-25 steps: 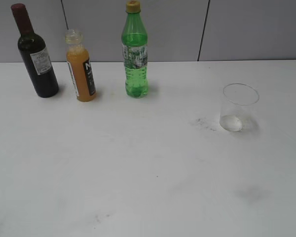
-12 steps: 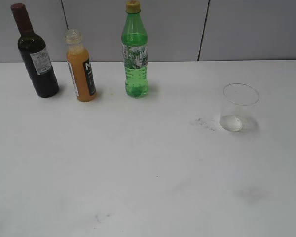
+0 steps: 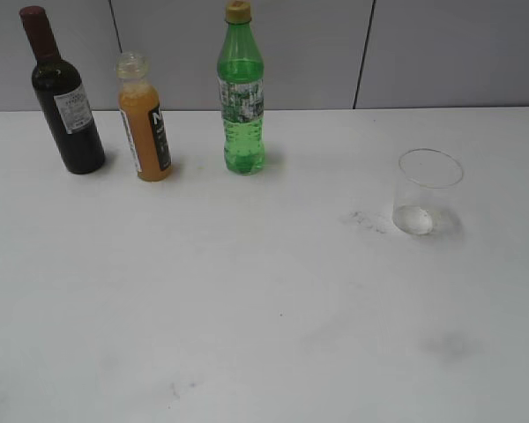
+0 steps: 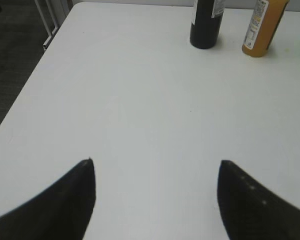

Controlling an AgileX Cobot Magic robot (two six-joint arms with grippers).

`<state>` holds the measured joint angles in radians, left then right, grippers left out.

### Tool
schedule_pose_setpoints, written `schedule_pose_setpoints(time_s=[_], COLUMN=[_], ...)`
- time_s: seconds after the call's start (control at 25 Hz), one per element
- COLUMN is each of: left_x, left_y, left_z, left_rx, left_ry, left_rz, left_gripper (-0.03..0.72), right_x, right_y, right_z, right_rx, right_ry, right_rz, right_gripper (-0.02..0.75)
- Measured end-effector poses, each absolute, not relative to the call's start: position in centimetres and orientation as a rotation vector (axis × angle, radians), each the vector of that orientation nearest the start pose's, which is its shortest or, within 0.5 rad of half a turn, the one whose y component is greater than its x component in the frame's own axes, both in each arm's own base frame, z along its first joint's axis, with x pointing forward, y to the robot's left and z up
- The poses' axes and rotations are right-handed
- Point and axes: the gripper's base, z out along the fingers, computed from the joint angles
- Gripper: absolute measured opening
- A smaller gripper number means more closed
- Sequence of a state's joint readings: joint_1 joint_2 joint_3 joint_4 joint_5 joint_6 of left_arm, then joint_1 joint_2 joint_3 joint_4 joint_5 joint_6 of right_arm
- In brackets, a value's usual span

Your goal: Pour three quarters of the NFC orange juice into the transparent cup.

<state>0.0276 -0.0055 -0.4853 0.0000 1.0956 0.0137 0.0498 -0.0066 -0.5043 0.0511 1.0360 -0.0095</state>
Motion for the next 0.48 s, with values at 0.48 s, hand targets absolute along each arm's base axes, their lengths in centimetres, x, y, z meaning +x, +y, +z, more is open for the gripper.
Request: schedule_pose_setpoints(time_s=[0.48], left_x=[-0.6], left_y=[0.0], left_z=[27.0], left_rx=[-0.015], left_ry=[2.088], left_rz=[0.025], left_gripper=[0.584], right_x=[1.8], right_y=[1.0], right_z=[28.8], right_rx=[-0.095], right_ry=[2.086], right_rz=[0.141], right_gripper=[0.659])
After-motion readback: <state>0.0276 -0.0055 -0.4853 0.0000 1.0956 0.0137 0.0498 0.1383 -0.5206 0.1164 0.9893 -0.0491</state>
